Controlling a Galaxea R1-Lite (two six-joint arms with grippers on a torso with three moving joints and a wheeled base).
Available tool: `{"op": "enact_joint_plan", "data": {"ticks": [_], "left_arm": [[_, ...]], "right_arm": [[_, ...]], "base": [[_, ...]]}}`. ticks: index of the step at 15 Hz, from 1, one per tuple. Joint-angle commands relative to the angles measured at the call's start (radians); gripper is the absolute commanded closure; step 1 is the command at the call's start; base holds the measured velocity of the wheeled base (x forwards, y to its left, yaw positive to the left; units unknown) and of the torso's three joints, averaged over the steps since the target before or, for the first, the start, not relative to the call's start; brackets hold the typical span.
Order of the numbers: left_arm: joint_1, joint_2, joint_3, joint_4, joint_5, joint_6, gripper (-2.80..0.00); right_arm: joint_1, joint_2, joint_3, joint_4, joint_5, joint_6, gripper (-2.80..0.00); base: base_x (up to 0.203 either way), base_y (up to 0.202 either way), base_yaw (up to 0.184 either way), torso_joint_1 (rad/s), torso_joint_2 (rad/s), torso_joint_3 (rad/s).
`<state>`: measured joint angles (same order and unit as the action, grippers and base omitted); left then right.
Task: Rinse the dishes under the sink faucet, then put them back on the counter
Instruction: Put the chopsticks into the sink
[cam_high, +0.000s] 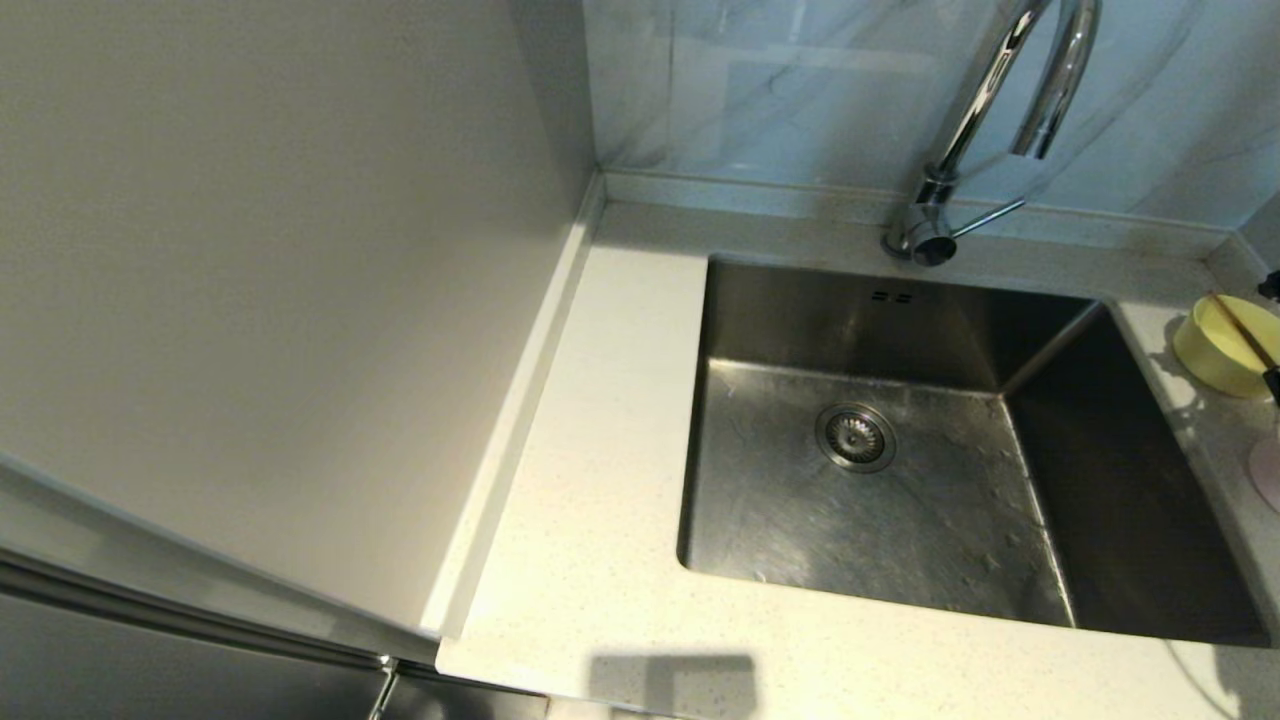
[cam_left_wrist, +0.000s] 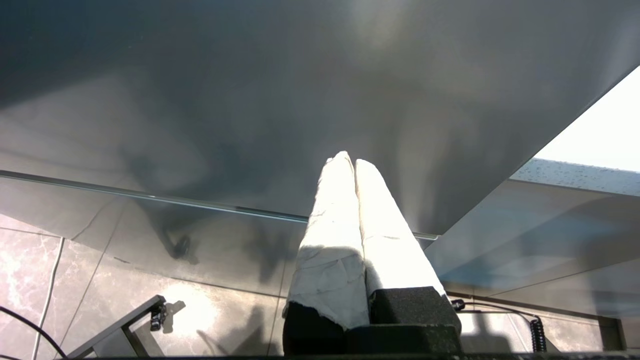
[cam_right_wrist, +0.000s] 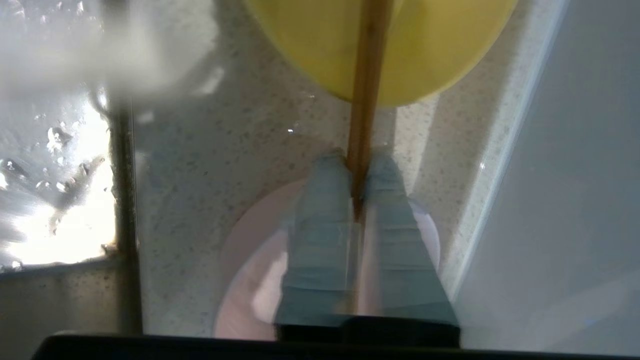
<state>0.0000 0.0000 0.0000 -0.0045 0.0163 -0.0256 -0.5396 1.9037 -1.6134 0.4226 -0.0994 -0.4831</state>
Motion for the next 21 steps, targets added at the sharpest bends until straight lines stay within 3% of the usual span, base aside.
{"op": "enact_joint_plan", "data": {"ticks": [1,11,14,19,21], "left_arm": [[0.000,-0.003,0.000,0.000,0.001,0.000,0.00],[0.000,-0.003,0.000,0.000,0.001,0.000,0.00],[0.000,-0.003,0.000,0.001,0.001,0.000,0.00],[0.000,-0.003,0.000,0.000,0.001,0.000,0.00],[0.000,-0.003,0.000,0.000,0.001,0.000,0.00]], "right_arm": [[0.000,-0.003,0.001,0.003,0.000,-0.005,0.00],[-0.005,-0.108,0.042,0.002,0.005,0.002,0.00],[0.002,-0.214,0.096,0.003,0.061,0.000,0.00],[0.160,-0.336,0.227,0.004,0.098,0.009,0.00],[0.246,-0.358,0.282,0.004,0.094,0.060,0.00]], "base": [[0.000,0.000,0.000,0.000,0.00,0.000],[0.000,0.000,0.000,0.000,0.00,0.000],[0.000,0.000,0.000,0.000,0.00,0.000],[0.000,0.000,0.000,0.000,0.00,0.000],[0.000,0.000,0.000,0.000,0.00,0.000]]}}
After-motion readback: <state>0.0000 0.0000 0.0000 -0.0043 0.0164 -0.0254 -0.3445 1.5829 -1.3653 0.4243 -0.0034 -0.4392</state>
